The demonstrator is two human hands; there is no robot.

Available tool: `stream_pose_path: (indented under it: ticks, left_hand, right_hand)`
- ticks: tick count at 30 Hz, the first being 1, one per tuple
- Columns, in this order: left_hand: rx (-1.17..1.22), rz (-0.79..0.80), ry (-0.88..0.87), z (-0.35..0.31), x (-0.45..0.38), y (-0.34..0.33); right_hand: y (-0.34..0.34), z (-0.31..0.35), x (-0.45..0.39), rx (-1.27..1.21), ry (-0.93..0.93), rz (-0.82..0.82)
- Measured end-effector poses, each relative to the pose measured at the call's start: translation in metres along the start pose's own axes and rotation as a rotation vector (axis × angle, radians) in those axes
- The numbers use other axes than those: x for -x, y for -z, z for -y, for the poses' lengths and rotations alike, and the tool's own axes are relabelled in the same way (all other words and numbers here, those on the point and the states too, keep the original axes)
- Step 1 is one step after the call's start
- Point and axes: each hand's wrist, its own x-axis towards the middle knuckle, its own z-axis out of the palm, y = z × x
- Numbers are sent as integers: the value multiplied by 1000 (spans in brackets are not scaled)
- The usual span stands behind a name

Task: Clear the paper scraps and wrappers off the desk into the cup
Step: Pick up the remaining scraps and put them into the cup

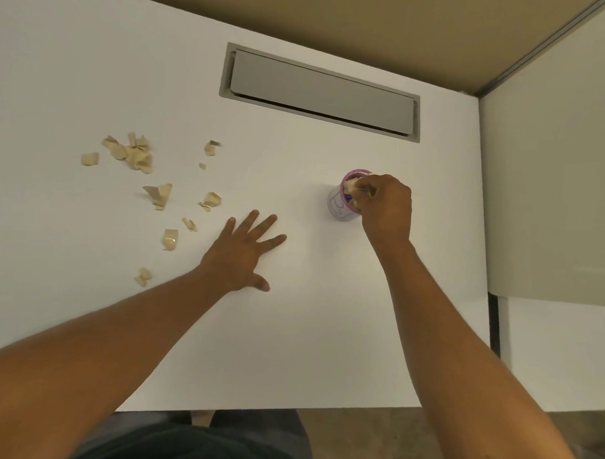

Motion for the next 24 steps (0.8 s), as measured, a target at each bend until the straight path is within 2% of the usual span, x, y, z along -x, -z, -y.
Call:
stream_pose_path:
  ticks: [5,9,11,15,20,24]
  left_hand:
    - [41,-9,11,-2,-1,2]
    - [76,-7,16,-2,-2,1]
    - [80,-1,20,-3,-2,1]
    - [79,5,23,-4,-1,5]
    - [98,1,13,-4,1,7]
    - [62,16,0,-11,4,13]
  right_hand:
    - [-12,-10,-6,206,-18,105]
    - [-6,-14,-8,70,-18,216]
    - [4,-16,-6,8,4,184]
    - [11,-19,0,-6,4,18]
    - [-4,-18,-3,108,28,111]
    - [1,-7,4,-75,31,-99]
